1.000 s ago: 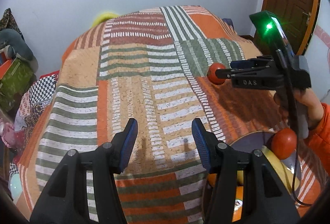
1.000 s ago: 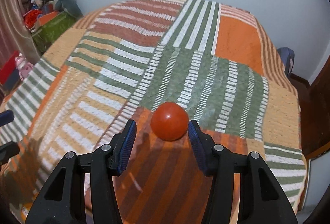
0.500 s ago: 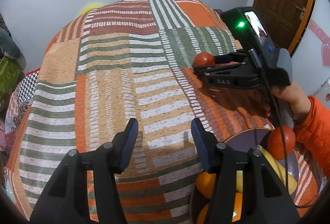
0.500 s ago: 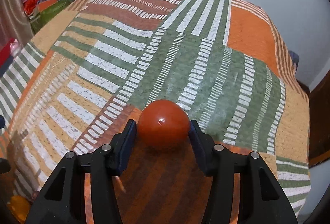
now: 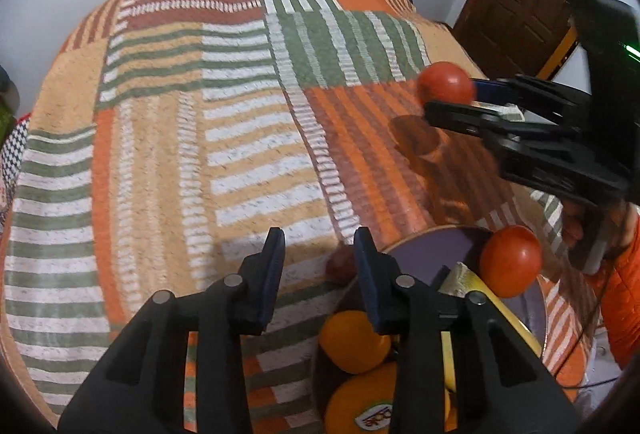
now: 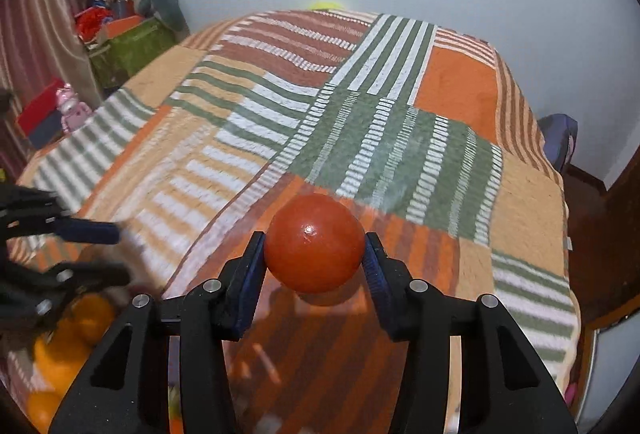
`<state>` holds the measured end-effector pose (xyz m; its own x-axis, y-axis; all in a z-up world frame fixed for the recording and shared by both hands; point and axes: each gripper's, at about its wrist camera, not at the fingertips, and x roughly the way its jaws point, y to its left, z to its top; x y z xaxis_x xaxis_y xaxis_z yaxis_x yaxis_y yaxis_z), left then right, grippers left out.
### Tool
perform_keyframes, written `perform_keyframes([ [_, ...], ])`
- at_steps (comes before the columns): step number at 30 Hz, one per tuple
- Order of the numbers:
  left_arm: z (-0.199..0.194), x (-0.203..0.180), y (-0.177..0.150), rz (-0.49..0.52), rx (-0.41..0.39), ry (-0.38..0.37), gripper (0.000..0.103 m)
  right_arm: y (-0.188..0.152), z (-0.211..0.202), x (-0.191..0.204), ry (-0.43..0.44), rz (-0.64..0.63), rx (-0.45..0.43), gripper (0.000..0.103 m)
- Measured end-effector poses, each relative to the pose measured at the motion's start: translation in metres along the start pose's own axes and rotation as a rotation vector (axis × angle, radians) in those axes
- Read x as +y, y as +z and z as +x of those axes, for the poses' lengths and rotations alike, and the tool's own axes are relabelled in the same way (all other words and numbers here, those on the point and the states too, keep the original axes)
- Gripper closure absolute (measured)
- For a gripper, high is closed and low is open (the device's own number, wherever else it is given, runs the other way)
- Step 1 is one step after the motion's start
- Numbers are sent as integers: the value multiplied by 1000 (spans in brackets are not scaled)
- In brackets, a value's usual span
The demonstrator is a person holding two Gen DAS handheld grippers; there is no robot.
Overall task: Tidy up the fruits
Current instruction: 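Close the left gripper on the dark red plum at the plate rim while the right lifts the tomato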
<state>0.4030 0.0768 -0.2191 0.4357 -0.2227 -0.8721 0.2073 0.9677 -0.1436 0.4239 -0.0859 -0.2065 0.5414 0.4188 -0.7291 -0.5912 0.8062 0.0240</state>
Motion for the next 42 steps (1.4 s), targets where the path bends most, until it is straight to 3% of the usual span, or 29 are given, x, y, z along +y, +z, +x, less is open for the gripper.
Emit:
perform_keyframes([
  [9, 24, -9, 3, -36, 129, -37, 72, -22, -21, 2, 33, 1, -23, 58],
  [19, 32, -2, 3, -114, 155, -44, 74, -36, -30, -1, 51, 13, -41, 58],
  [27, 26, -3, -9, -80, 179, -62, 81, -39, -42, -1, 55, 14, -66, 58],
  [31, 26, -5, -9, -77, 163, -53, 83, -39, -43, -1, 56, 23, -75, 58],
  [42, 4, 2, -7, -88, 85, -45, 101, -41, -64, 3, 57, 32, -103, 58],
])
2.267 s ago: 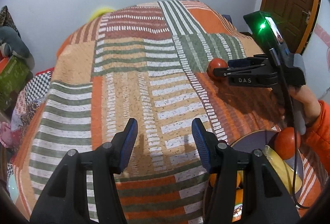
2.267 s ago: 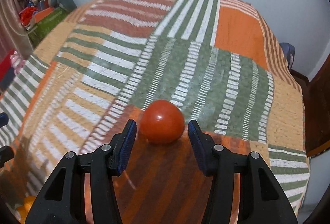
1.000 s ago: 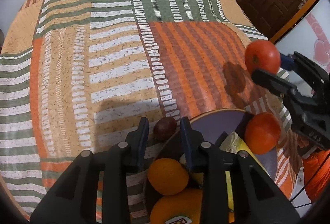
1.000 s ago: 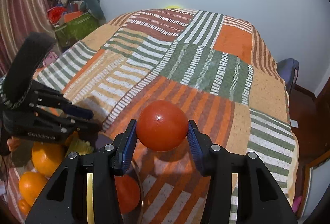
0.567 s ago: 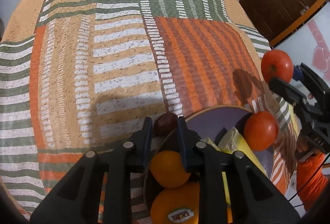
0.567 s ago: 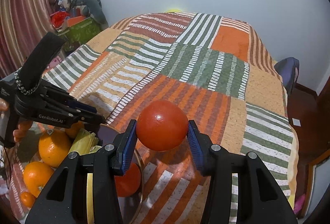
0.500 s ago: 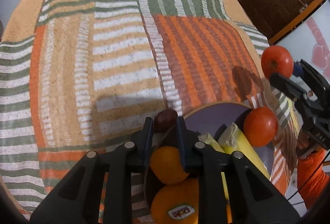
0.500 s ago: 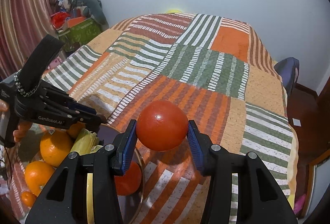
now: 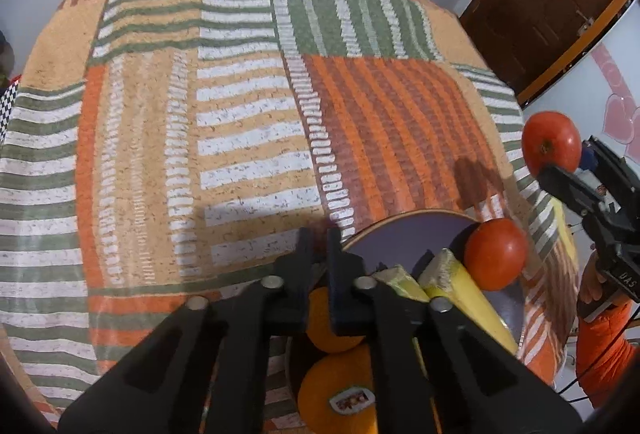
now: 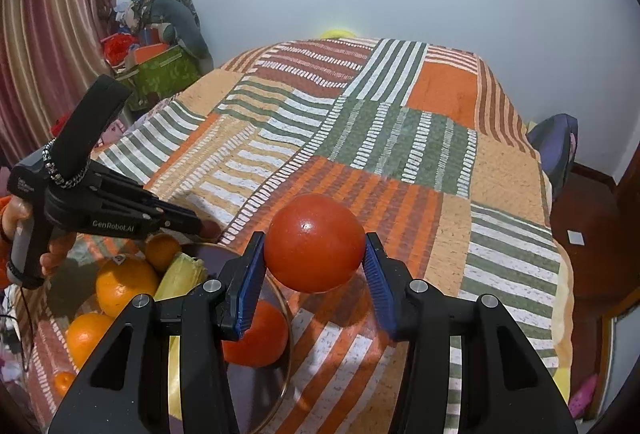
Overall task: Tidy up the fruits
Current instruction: 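Close the left gripper on the dark red plum at the plate rim while the right lifts the tomato, then lower the tomato onto the plate and open the right gripper while the left holds the plum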
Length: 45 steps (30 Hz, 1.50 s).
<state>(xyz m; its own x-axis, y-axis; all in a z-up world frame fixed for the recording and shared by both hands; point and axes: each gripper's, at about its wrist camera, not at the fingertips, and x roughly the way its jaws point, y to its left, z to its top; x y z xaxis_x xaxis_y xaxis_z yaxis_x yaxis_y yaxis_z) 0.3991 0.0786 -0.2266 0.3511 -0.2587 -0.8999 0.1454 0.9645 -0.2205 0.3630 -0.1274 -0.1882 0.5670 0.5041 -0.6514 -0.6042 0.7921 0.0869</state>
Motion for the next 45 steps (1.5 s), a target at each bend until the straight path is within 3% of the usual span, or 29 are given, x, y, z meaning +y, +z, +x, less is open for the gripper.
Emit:
perform_keyframes([
  [8, -37, -7, -7, 26, -69, 12, 100, -3, -19, 11, 7, -4, -14, 58],
  [14, -5, -7, -2, -16, 10, 8, 86, -5, -20, 16, 7, -15, -14, 58],
  [20, 18, -5, 0, -32, 46, 10, 84, -8, -15, 11, 4, -19, -2, 58],
  [23, 18, -1, 0, -42, 42, -5, 84, -10, -13, 9, 4, -19, 3, 58],
  [26, 17, 1, -2, -33, 35, 1, 97, -12, -9, 8, 5, -15, 8, 58],
  [34, 7, 6, -2, -54, 22, -36, 100, -13, -10, 14, 12, -28, 10, 58],
  [37, 7, 6, 0, -69, 32, -55, 87, -13, -10, 13, 12, -31, 10, 58],
  [39, 9, 4, 2, -69, 26, -45, 70, -13, -9, 12, 9, -32, 13, 58],
  [45, 29, 3, 2, -96, 82, -30, 69, -15, -7, 8, 11, -24, 18, 58],
])
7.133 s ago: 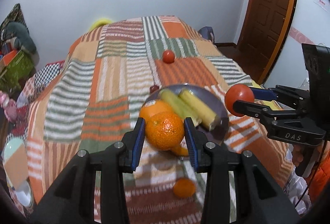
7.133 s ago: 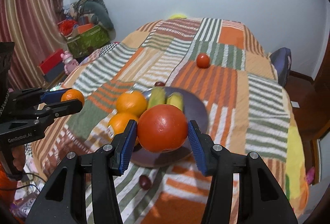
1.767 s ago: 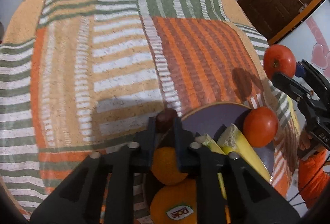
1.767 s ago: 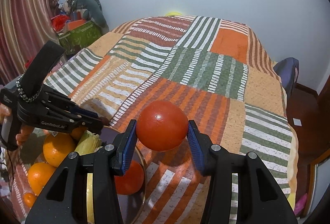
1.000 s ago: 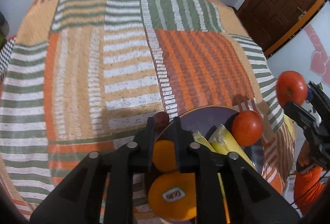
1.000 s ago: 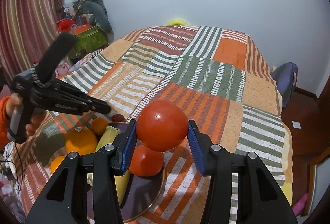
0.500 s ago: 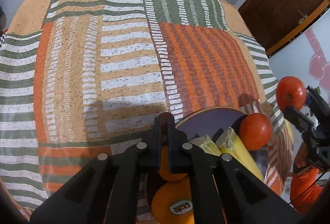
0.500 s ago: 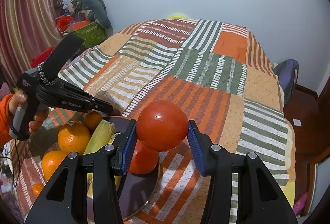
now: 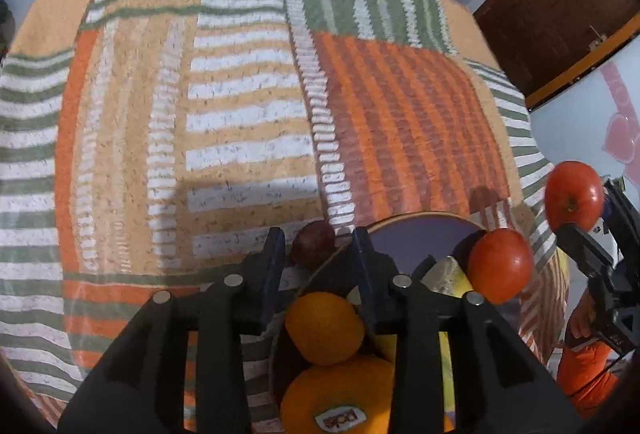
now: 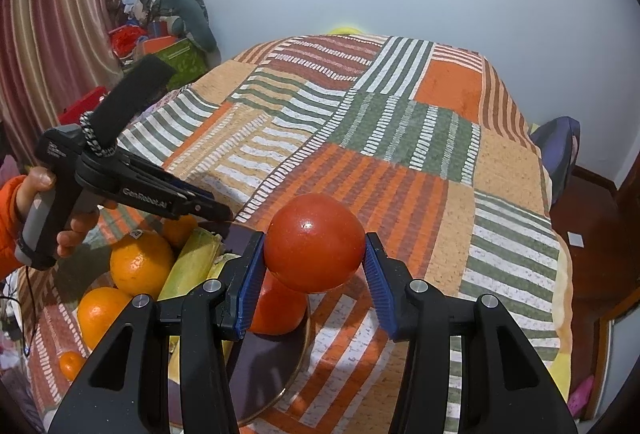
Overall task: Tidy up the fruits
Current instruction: 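Lower the tomato onto the plate and open the right gripper while the left holds the plum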
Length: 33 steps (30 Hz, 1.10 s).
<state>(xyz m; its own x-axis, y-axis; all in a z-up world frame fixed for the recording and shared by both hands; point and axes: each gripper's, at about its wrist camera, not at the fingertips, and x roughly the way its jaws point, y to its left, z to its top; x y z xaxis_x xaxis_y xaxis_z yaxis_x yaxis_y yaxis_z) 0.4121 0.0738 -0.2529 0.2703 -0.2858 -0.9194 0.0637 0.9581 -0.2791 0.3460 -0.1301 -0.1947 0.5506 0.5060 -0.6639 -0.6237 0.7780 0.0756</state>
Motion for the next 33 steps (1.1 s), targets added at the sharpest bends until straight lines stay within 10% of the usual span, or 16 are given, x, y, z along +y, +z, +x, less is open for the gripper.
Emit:
perform_keyframes([
  [8, -3, -2, -1, -14, -20, 1, 83, -2, 1, -1, 7, 6, 1, 58],
  [33, -106, -45, -47, 85, -218, -75, 83, -16, -30, 20, 19, 9, 2, 58],
])
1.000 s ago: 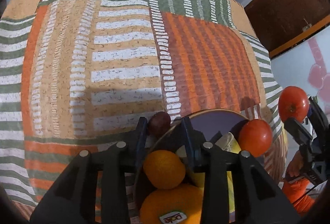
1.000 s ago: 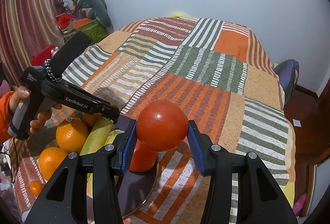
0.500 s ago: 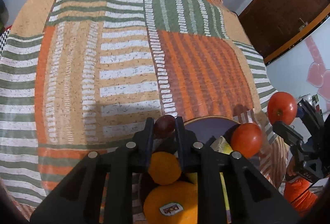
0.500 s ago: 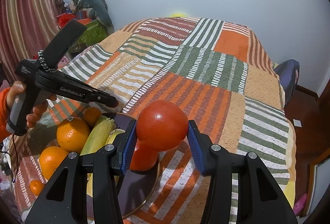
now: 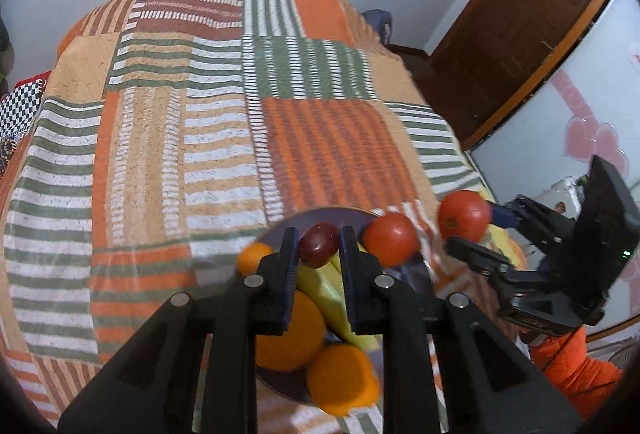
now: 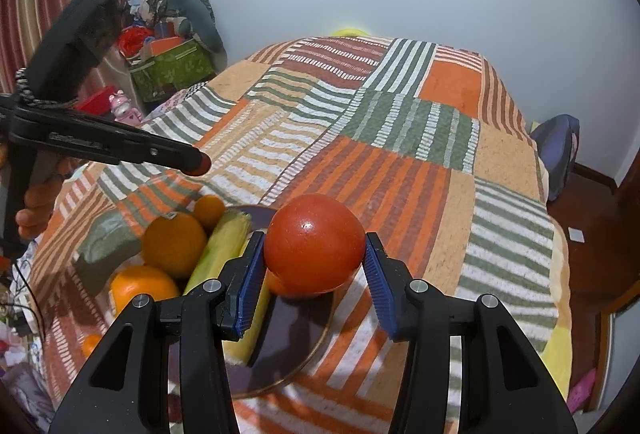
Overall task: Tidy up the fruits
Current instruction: 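Lower the tomato onto the plate and open the right gripper while the left holds the plum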
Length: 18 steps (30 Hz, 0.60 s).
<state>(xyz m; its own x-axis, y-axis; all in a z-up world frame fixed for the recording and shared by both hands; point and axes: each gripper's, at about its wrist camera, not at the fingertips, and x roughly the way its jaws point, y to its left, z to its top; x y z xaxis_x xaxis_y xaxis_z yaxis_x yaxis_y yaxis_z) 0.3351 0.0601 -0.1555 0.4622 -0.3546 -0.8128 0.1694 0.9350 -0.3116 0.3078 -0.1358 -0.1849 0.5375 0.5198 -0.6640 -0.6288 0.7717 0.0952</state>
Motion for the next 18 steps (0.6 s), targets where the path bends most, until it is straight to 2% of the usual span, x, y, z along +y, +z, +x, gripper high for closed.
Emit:
perform_keyframes([
  [6, -7, -20, -24, 35, -13, 7, 83, -15, 2, 5, 16, 30, 34, 58],
  [13, 10, -33, -54, 70, 24, 46, 83, -31, 15, 10, 22, 55, 89, 58],
  [18, 18, -38, -63, 101, 32, 69, 83, -36, 25, 9, 28, 72, 114, 58],
])
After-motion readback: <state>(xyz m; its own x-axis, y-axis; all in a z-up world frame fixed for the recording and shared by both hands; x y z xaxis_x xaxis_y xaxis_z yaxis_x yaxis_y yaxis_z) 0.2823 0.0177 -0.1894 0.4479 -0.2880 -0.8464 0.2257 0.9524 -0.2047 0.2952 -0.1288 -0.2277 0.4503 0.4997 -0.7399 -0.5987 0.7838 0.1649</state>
